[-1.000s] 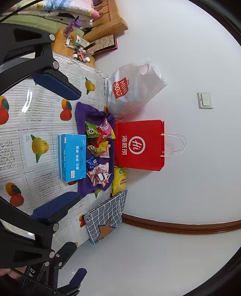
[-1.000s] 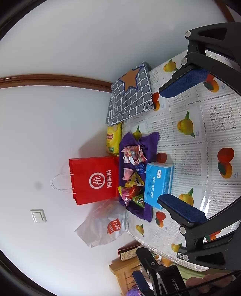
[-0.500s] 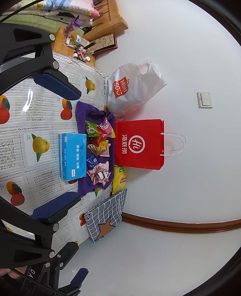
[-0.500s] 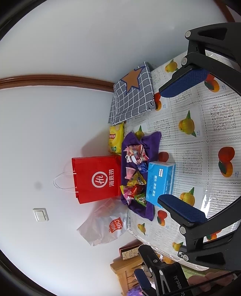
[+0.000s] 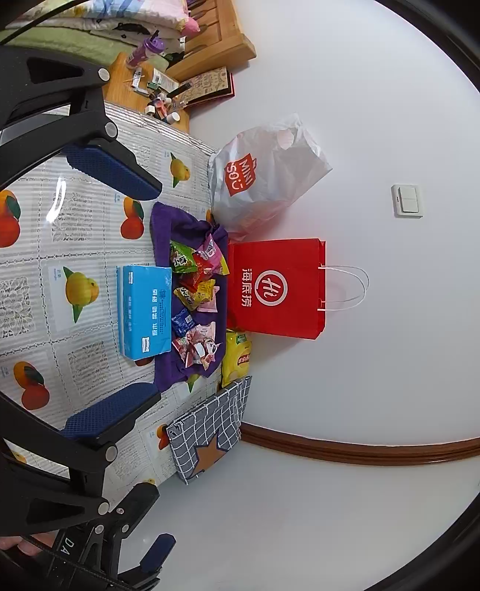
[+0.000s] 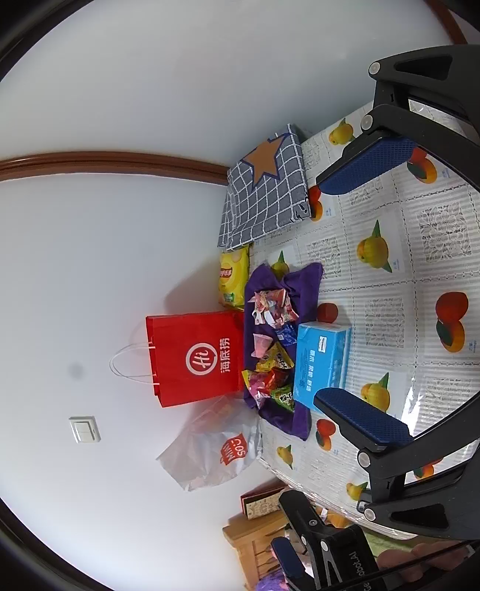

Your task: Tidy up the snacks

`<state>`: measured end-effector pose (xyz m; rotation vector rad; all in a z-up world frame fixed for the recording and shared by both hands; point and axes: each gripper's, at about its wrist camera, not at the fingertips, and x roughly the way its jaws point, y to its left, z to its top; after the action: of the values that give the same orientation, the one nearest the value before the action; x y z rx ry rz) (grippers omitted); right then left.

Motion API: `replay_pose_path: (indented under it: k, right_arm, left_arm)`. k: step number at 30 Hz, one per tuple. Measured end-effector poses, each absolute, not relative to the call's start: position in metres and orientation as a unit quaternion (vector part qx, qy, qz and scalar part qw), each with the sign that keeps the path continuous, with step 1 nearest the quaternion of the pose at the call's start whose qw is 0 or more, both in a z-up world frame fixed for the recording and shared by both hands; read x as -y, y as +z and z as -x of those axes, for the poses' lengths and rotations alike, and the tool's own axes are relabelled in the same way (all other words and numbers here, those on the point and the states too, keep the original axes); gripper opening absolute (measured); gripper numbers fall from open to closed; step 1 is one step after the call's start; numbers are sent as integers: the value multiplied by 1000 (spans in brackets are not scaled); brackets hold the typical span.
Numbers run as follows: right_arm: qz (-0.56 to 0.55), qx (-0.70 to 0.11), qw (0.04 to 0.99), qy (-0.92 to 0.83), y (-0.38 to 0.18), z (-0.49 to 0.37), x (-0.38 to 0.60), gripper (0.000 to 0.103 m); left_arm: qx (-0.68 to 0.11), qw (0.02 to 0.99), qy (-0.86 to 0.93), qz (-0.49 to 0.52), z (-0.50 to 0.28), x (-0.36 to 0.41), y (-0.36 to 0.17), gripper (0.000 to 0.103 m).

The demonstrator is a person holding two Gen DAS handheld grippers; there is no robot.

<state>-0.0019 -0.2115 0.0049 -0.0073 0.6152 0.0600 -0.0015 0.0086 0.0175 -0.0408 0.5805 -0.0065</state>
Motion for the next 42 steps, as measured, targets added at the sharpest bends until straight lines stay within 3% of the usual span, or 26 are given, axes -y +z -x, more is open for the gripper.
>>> replay_pose_path:
  k: [42]
  right_arm:
    - [11, -296, 955, 28, 9, 2, 205, 103]
  left_arm:
    - [-284, 958, 1, 20, 3, -12, 21, 100]
